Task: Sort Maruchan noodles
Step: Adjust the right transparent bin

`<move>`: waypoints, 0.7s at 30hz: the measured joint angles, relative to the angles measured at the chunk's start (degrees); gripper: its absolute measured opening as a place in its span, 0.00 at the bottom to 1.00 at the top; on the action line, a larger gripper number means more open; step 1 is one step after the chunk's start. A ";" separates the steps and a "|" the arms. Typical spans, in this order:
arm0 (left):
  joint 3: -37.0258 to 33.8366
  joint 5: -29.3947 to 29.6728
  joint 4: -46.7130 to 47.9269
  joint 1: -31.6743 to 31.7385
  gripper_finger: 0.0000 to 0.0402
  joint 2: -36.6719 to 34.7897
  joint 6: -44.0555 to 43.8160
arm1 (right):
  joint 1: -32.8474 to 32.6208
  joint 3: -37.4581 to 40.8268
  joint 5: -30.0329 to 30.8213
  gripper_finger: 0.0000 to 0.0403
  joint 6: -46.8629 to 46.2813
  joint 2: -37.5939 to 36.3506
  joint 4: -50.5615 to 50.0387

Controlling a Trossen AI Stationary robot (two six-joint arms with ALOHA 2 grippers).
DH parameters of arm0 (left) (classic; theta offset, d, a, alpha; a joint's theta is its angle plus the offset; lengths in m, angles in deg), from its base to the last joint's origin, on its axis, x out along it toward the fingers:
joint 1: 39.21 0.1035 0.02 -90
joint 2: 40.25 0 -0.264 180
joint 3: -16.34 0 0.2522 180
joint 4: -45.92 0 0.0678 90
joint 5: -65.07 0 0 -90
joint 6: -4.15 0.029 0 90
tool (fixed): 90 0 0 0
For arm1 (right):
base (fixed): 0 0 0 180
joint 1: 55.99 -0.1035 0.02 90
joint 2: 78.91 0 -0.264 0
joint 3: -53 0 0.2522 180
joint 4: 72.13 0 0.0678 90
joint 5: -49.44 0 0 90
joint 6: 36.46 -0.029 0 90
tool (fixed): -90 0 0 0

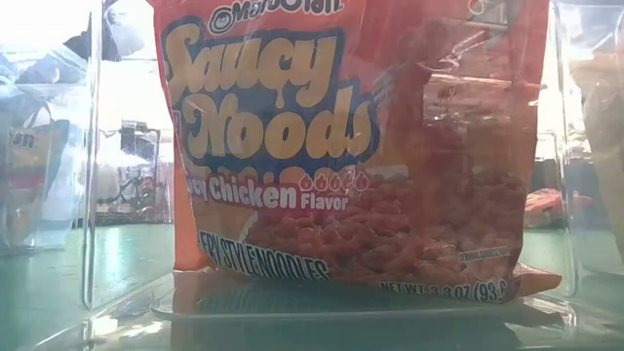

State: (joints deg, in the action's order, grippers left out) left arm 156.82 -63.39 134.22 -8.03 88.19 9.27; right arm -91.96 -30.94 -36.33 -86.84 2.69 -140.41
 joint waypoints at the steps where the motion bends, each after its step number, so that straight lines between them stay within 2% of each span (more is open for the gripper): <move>1: 0.00 0.00 0.00 0.00 0.13 0.00 -0.14 | -0.16 0.00 -0.42 0.43 0.37 0.47 -0.03; 7: 0.00 0.04 -0.06 0.00 0.13 0.00 -0.17 | -1.05 0.02 -6.82 0.35 2.99 3.88 -2.97; 17: 0.00 0.44 -0.56 0.00 0.13 0.02 -0.30 | -3.21 0.04 -9.97 0.06 4.61 5.15 -12.38; 21: 0.00 0.46 -0.56 0.00 0.13 0.02 -0.30 | -3.32 -0.03 -11.54 0.03 8.31 3.84 -17.49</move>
State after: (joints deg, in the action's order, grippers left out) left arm 156.82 -62.93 133.66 -8.03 88.21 8.97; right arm -95.29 -30.97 -47.87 -78.53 6.53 -157.90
